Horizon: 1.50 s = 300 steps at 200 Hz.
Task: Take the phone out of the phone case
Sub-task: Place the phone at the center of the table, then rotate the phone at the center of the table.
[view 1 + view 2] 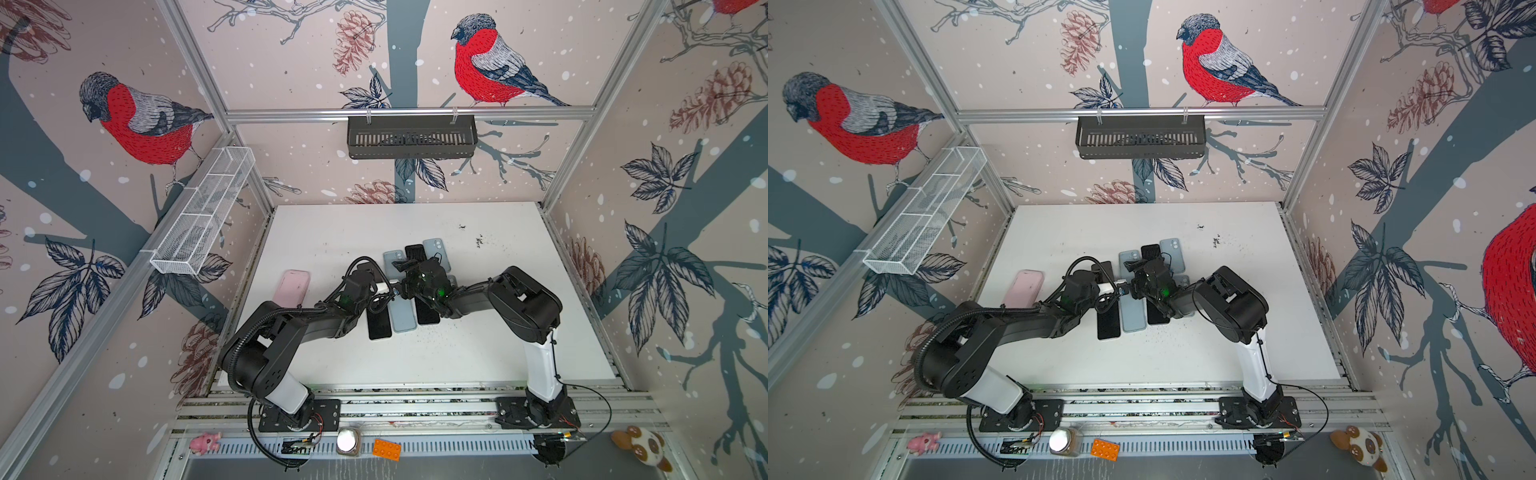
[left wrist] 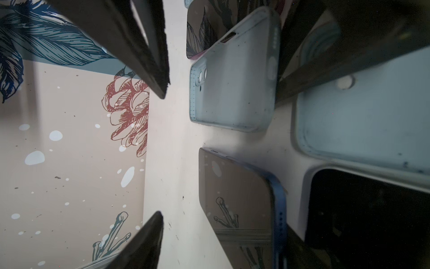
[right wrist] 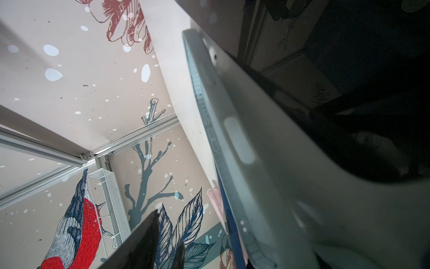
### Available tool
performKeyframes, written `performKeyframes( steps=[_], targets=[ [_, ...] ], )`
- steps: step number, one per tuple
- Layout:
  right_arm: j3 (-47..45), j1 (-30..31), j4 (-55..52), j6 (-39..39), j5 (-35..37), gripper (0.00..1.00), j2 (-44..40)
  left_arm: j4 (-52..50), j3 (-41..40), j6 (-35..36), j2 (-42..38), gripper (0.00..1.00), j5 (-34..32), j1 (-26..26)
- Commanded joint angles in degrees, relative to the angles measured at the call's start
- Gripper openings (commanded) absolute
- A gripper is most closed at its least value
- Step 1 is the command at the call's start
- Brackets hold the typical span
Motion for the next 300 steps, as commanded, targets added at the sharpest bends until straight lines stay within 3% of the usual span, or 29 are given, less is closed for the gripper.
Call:
performKeyframes(
  steps=[1,19,27,50,53,57,114,138,242,283,300],
  targets=[
    [-0.7,0.0,0.7,-1.3,-2.9,0.78,-0.7,2.8,0.4,-0.8,0.0,0.71,-0.9,0.0],
    [-1.2,-0.1,1.0,-2.0,-4.0,0.83,-1.2,2.2,0.2,-1.4,-0.5,0.77,-0.9,-0.1],
    [-1.5,-0.2,1.2,-2.6,-4.4,0.88,-1.7,1.9,0.2,-1.5,-0.7,0.86,-1.1,-0.2],
    [-2.7,-0.5,0.9,-3.9,-5.5,0.91,-3.4,1.6,-0.2,-2.3,-1.6,0.88,-1.5,-0.2],
    [-2.8,-0.6,0.8,-4.0,-5.5,0.95,-3.7,1.4,-0.2,-2.3,-1.8,0.96,-1.5,-0.3],
    [-3.0,-0.5,0.6,-4.1,-5.6,0.98,-3.9,1.3,-0.1,-2.3,-1.9,0.99,-1.5,-0.3],
    [-4.0,-1.3,-0.8,-5.8,-7.6,1.00,-7.3,-0.3,-0.2,-5.5,-4.7,0.99,-3.4,-0.9],
    [-4.7,-1.3,-2.2,-6.7,-8.3,1.00,-8.9,-5.6,0.6,-7.1,-6.0,0.99,-1.7,-1.0],
    [-15.3,-4.4,2.6,-7.3,-9.7,1.00,-17.1,-6.7,4.2,-8.8,-1.1,0.98,-5.8,-1.4],
    [-20.5,-8.3,2.9,-9.4,-10.9,1.00,-22.6,-7.6,4.6,-10.5,-6.1,0.99,-7.3,-3.6],
    [-22.7,-11.1,3.2,-12.5,-12.3,1.00,-25.8,-9.1,5.7,-14.8,-10.6,0.98,-7.3,-3.9]
  ],
)
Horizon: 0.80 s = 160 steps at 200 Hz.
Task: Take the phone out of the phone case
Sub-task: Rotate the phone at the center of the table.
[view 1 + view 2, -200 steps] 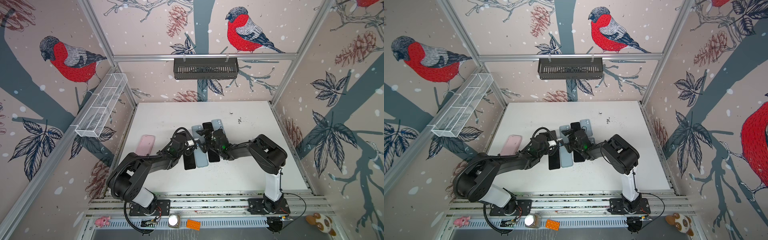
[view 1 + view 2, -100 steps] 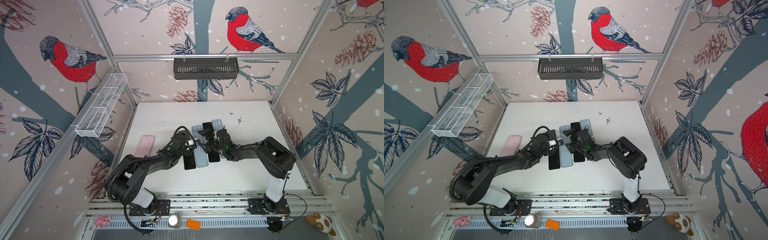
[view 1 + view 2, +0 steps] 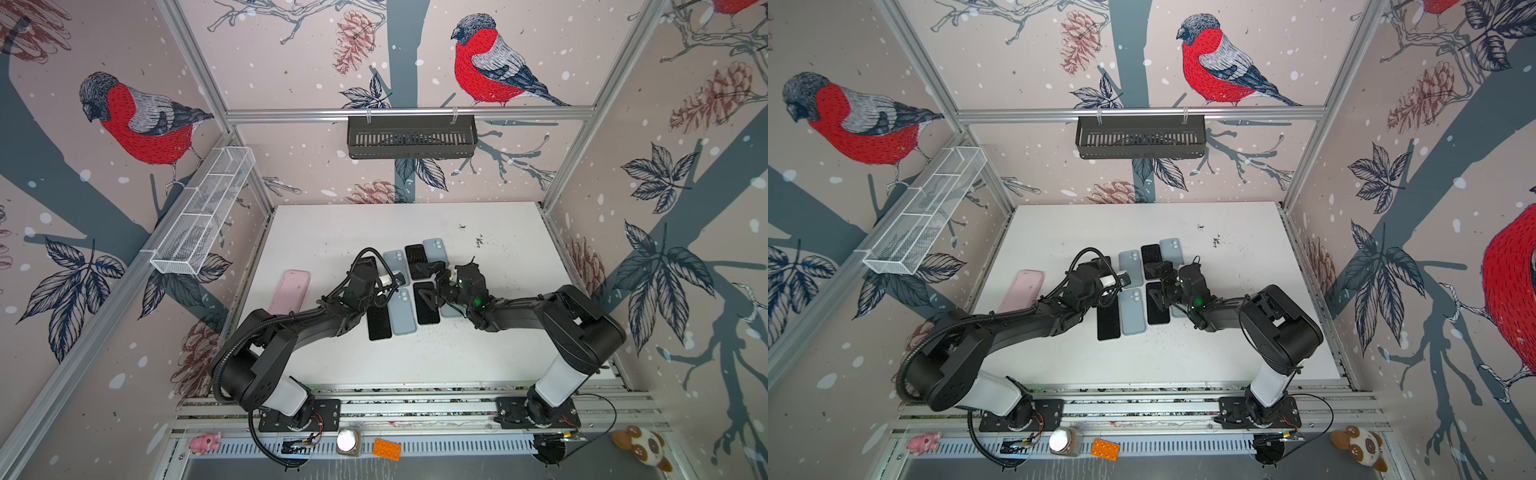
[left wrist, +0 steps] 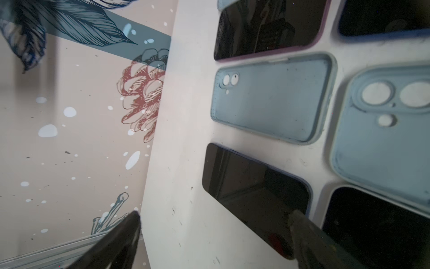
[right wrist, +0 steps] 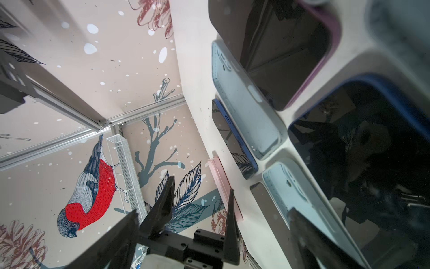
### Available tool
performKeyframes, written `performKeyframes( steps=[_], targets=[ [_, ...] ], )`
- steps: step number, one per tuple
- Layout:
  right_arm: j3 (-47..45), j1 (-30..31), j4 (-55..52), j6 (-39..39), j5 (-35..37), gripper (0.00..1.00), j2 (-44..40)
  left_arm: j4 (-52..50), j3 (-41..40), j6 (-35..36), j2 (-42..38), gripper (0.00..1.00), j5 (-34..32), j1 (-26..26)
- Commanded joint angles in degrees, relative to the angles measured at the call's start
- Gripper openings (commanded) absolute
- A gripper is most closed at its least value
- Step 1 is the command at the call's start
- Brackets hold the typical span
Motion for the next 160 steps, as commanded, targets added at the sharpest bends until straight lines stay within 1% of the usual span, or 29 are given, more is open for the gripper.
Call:
performKeyframes(
  steps=[1,10,21,31,39,48,52,57,62,71,84,92,106,113,124,136,148,160],
  targets=[
    [-2.2,-2.6,1.8,-4.3,-2.1,1.00,-3.5,-0.7,1.6,-5.4,-4.9,0.98,-1.2,-0.4],
    [-2.9,-4.4,0.7,-7.6,-2.8,1.00,-5.8,-1.6,2.8,-10.3,-7.9,0.99,-1.0,-0.4],
    [-2.9,-6.4,-4.2,-13.4,-3.5,1.00,-9.5,-3.7,4.7,-17.0,-11.7,0.99,0.3,-0.2],
    [-2.3,-8.3,-10.1,-20.0,-3.1,1.00,-13.0,-5.6,6.3,-22.1,-15.2,0.99,1.4,-0.2],
    [-1.4,-9.7,-16.8,-26.1,-2.0,1.00,-16.5,-6.5,7.4,-26.7,-17.7,0.99,1.7,-0.2],
    [-0.3,-11.2,-23.8,-33.1,-0.1,0.99,-20.2,-7.6,8.7,-31.6,-20.5,0.99,0.2,-0.3],
    [0.2,-12.0,-26.7,-36.2,1.2,1.00,-22.0,-8.7,9.6,-34.2,-21.6,0.99,-0.7,-0.3],
    [0.9,-12.8,-30.6,-40.2,3.3,0.99,-23.5,-11.0,10.7,-39.0,-23.2,0.99,-2.4,-0.2],
    [1.8,-13.3,-34.7,-44.1,5.8,0.99,-26.7,-13.1,11.8,-43.7,-24.5,0.99,-4.0,-0.1],
    [2.6,-14.0,-40.6,-50.6,12.0,1.00,-30.8,-16.8,12.8,-50.1,-26.9,0.99,-6.3,0.3],
    [2.4,-14.6,-43.8,-58.5,20.4,0.99,-36.6,-21.8,12.5,-58.1,-29.8,0.99,-10.6,1.4],
    [1.4,-15.0,-43.3,-61.8,25.1,1.00,-39.9,-23.6,11.2,-61.8,-31.5,0.99,-12.9,2.2],
    [-2.3,-16.0,-38.2,-67.7,31.2,1.00,-45.4,-23.7,7.3,-65.2,-34.4,0.99,-15.3,3.9],
    [-3.5,-17.0,-36.4,-69.3,31.7,1.00,-46.6,-22.3,5.1,-65.7,-35.3,0.99,-17.2,4.7],
    [-4.2,-19.4,-34.9,-71.5,29.9,1.00,-47.0,-20.8,2.1,-66.5,-36.2,0.99,-18.6,6.5],
    [-3.4,-22.1,-36.0,-72.3,28.7,1.00,-45.4,-19.7,-0.3,-67.4,-36.6,0.99,-18.7,8.7],
    [-1.9,-25.5,-38.2,-73.0,25.1,1.00,-42.5,-20.3,-1.3,-68.9,-35.7,0.99,-17.0,11.4],
    [-0.3,-28.9,-41.2,-73.1,20.0,1.00,-39.0,-22.2,-1.0,-70.5,-33.6,0.99,-12.0,14.0]
  ],
)
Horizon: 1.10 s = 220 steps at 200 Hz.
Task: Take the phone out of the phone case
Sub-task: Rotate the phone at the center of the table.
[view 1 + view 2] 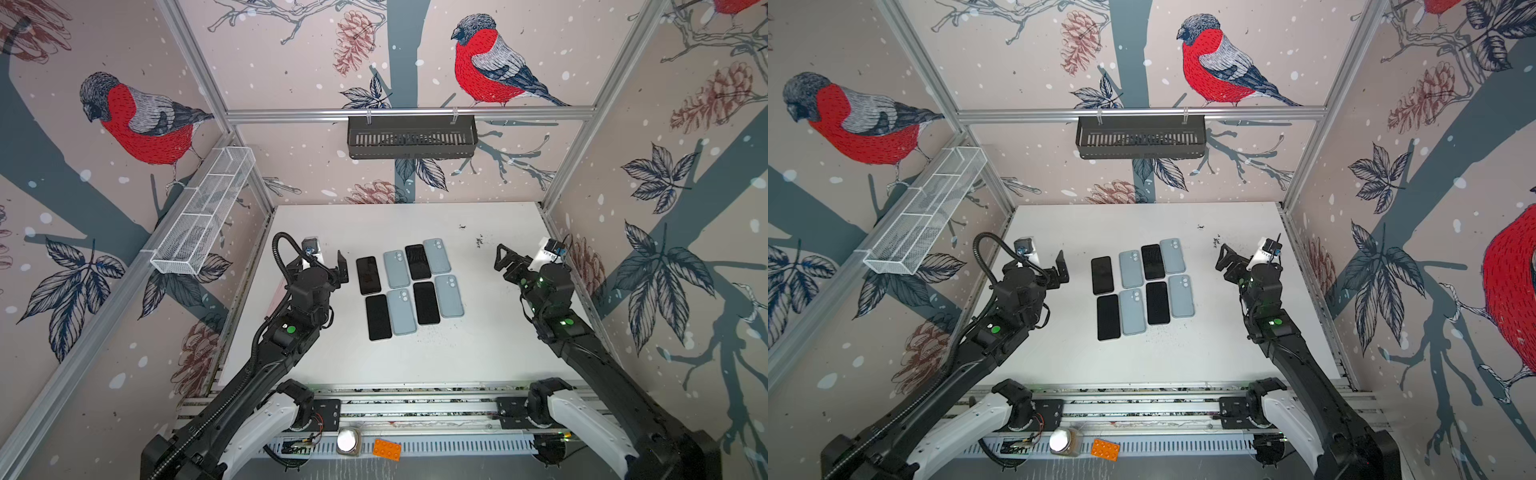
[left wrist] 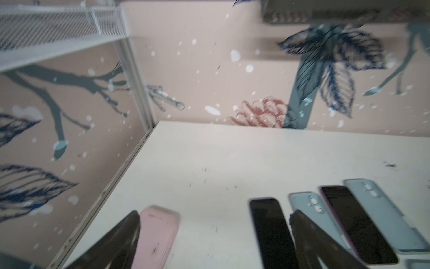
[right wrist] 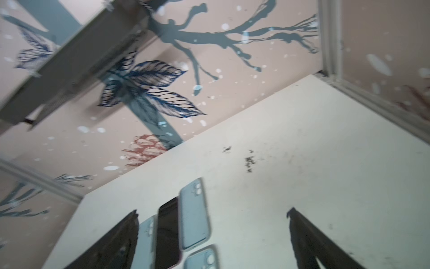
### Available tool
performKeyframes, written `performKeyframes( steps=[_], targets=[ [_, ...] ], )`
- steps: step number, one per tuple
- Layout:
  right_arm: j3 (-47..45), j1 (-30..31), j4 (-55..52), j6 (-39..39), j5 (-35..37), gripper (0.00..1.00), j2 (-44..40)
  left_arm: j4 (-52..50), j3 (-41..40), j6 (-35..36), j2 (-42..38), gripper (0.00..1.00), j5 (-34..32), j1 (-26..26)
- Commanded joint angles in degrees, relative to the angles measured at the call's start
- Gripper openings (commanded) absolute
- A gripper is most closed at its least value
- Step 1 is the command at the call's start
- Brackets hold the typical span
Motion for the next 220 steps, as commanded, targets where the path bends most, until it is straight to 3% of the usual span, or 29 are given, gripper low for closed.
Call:
performKeyframes(
  steps=[1,16,35,65,104,124,148,220],
  targets=[
    [2.4,-4.8,-5.0,-5.6,-5.6,1.00,4.3,-1.3,-0.2,-7.0,2.3,0.99,3.3,4.0],
    [4.0,-7.4,-7.8,-6.7,-11.0,1.00,8.1,-3.4,0.8,-8.0,6.3,0.99,11.5,6.3],
    [5.2,-8.2,-10.0,-7.6,-13.6,1.00,12.0,-8.3,3.4,-10.4,13.3,0.99,16.1,8.1],
    [5.8,-8.3,-10.8,-8.1,-14.8,0.99,15.4,-13.5,7.4,-12.4,23.9,0.93,17.9,8.4],
    [6.0,-8.0,-10.4,-8.0,-16.1,1.00,16.2,-13.0,10.1,-14.8,32.9,0.33,24.1,8.4],
    [6.3,-7.8,-10.4,-8.0,-16.9,0.99,16.1,-14.3,12.4,-15.0,38.7,0.14,25.6,8.4],
    [6.5,-7.6,-10.3,-7.9,-17.5,1.00,15.7,-11.9,12.7,-15.9,42.0,0.08,27.0,8.4],
    [5.6,-6.5,-9.5,-7.9,-18.3,1.00,15.0,-7.4,14.9,-17.5,50.3,0.03,31.2,7.4]
  ],
)
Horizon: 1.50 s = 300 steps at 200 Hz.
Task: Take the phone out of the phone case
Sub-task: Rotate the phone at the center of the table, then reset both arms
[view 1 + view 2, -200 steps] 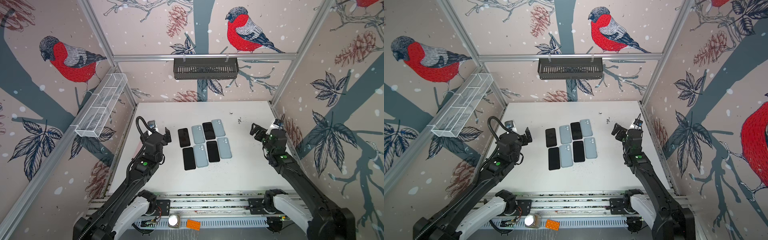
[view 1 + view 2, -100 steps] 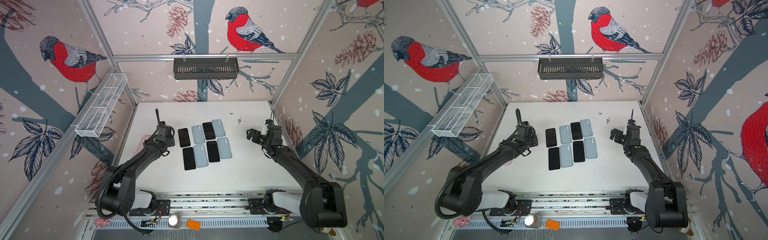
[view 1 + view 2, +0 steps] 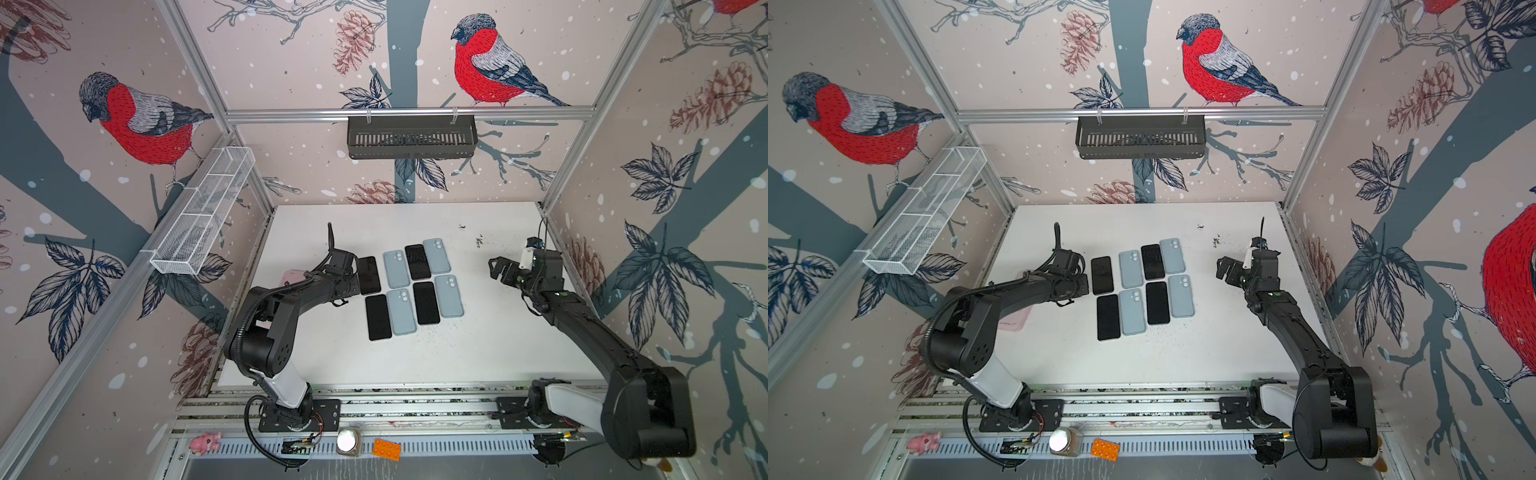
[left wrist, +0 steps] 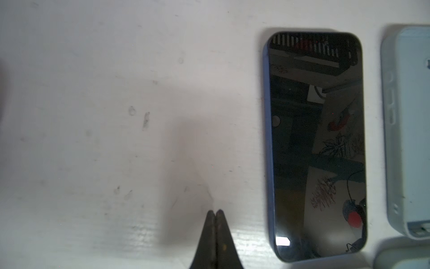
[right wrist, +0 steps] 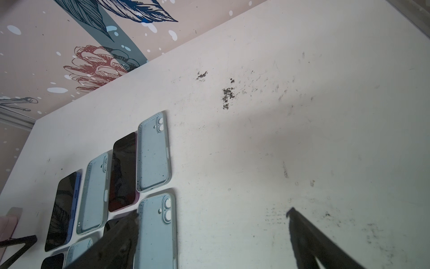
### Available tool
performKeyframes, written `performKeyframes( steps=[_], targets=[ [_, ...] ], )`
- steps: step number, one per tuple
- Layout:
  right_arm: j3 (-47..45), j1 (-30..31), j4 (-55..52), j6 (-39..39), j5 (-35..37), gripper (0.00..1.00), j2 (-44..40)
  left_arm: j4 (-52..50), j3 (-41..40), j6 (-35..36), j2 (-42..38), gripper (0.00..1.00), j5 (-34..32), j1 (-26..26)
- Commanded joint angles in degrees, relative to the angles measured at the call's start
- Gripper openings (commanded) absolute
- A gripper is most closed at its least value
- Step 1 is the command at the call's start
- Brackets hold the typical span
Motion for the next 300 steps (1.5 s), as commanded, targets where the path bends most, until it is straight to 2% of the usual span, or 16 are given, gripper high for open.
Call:
performKeyframes(
  steps=[1,92,122,144,165,179,189,210,225,236,247,263,279,292,300],
  targets=[
    [-0.2,0.2,0.8,-0.3,-0.6,1.00,-0.3,2.8,1.1,-1.5,1.7,0.03,2.1,-0.5],
    [-1.2,0.2,1.3,-0.3,-1.0,0.99,-0.6,5.8,5.0,-2.2,6.6,0.00,3.3,-3.8],
    [-1.7,0.1,1.6,-0.3,-0.9,0.99,-0.6,4.9,5.5,-2.4,5.9,0.00,1.5,-4.1],
    [-1.7,-0.1,1.3,-0.3,-0.8,1.00,-0.9,2.8,5.0,-2.5,3.4,0.00,-2.5,-3.6],
    [-1.9,-0.2,1.3,-0.6,-0.5,0.99,-1.6,2.5,1.9,-2.9,-3.6,0.14,-6.5,-2.1],
    [-2.5,-0.3,2.4,-0.9,0.3,0.99,-3.0,3.1,-1.5,-2.5,-11.8,0.25,-11.1,-1.3],
    [-3.4,-0.3,4.2,-1.0,1.8,0.99,-4.2,4.3,-4.7,-1.2,-19.0,0.42,-15.4,-1.4],
    [-6.3,-0.3,10.9,-1.2,8.3,0.99,-6.4,12.1,-15.2,3.3,-36.5,0.85,-24.5,-1.1],
    [-10.9,0.3,19.7,-2.7,14.8,0.99,-8.5,23.3,-24.6,12.0,-48.9,0.99,-26.8,-1.0],
    [-16.9,1.4,29.9,-5.6,19.9,0.99,-10.8,29.5,-30.6,14.7,-56.8,1.00,-29.2,-1.1],
    [-23.3,2.5,41.6,-8.9,23.9,1.00,-12.4,38.4,-37.6,18.5,-63.1,1.00,-28.5,-1.1],
    [-28.4,2.9,51.9,-13.2,27.3,1.00,-11.8,54.1,-48.2,26.1,-68.3,1.00,-27.6,-1.0],
    [-29.1,2.8,54.5,-14.2,29.2,1.00,-8.5,64.8,-54.4,30.7,-67.3,0.99,-28.1,-0.7],
    [-30.4,2.6,61.1,-14.4,28.4,1.00,-4.9,66.8,-55.3,30.9,-62.9,1.00,-25.6,0.4],
    [-29.6,2.6,61.3,-15.2,27.8,1.00,-3.8,69.0,-55.2,30.5,-58.5,1.00,-23.0,1.9]
  ],
)
